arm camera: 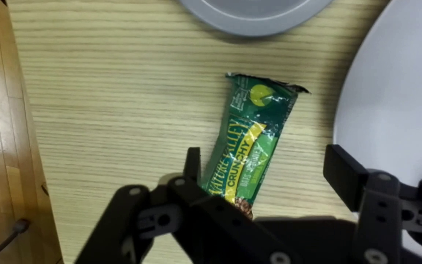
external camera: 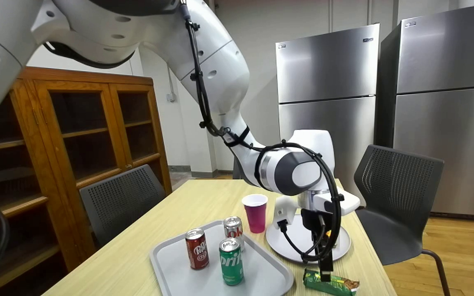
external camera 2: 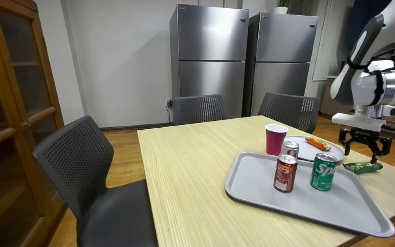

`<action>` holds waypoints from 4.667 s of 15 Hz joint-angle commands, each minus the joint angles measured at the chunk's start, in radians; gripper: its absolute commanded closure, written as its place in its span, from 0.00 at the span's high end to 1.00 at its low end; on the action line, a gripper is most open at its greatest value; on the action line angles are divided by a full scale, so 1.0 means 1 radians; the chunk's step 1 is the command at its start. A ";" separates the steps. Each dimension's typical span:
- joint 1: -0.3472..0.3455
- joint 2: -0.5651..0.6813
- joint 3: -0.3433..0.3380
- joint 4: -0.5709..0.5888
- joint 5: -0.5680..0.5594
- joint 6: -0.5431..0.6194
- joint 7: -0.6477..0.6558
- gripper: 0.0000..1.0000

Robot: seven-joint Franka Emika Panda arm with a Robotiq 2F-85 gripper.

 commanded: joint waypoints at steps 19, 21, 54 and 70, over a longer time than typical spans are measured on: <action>-0.012 -0.064 0.022 0.005 -0.167 -0.037 -0.397 1.00; -0.012 -0.064 0.023 0.005 -0.167 -0.037 -0.398 1.00; -0.319 0.224 0.358 0.498 -0.125 -0.112 -1.139 1.00; -0.315 0.391 0.390 0.729 -0.117 -0.182 -1.121 1.00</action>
